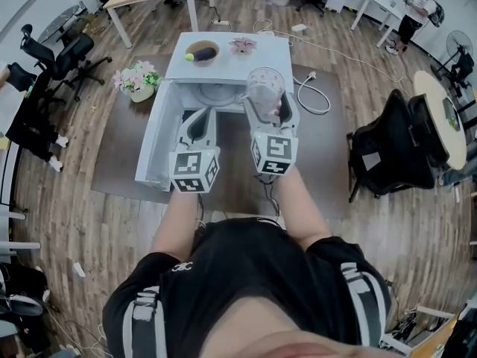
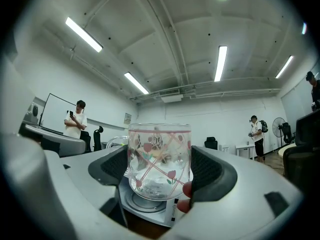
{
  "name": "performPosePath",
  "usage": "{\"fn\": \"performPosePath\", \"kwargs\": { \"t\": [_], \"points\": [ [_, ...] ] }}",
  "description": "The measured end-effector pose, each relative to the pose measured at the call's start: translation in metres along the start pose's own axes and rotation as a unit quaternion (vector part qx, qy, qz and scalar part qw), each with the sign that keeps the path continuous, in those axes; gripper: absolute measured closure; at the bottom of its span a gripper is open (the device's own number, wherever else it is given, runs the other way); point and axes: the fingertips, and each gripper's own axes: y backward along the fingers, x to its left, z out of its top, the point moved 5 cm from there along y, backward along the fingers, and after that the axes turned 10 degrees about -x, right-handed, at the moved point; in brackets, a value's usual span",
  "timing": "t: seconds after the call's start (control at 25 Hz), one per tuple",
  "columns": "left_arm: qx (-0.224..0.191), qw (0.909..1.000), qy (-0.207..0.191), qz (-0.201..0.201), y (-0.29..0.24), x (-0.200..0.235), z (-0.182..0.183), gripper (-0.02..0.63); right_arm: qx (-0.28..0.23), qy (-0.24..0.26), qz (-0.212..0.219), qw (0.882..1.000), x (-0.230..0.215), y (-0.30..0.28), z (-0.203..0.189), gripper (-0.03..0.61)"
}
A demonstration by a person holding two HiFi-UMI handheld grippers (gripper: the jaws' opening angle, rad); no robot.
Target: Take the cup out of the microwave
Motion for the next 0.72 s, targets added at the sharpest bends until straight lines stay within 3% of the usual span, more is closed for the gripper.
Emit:
{"fn": "performPosePath", "kwargs": {
  "t": [0.72],
  "points": [
    [0.007,0.9999,-0.008,0.002,-0.015,-0.009,-0.004,0.621,0.019,-0.009,-0.003,1.000,-0.016,-0.001,-0.019,0.183]
  ]
}}
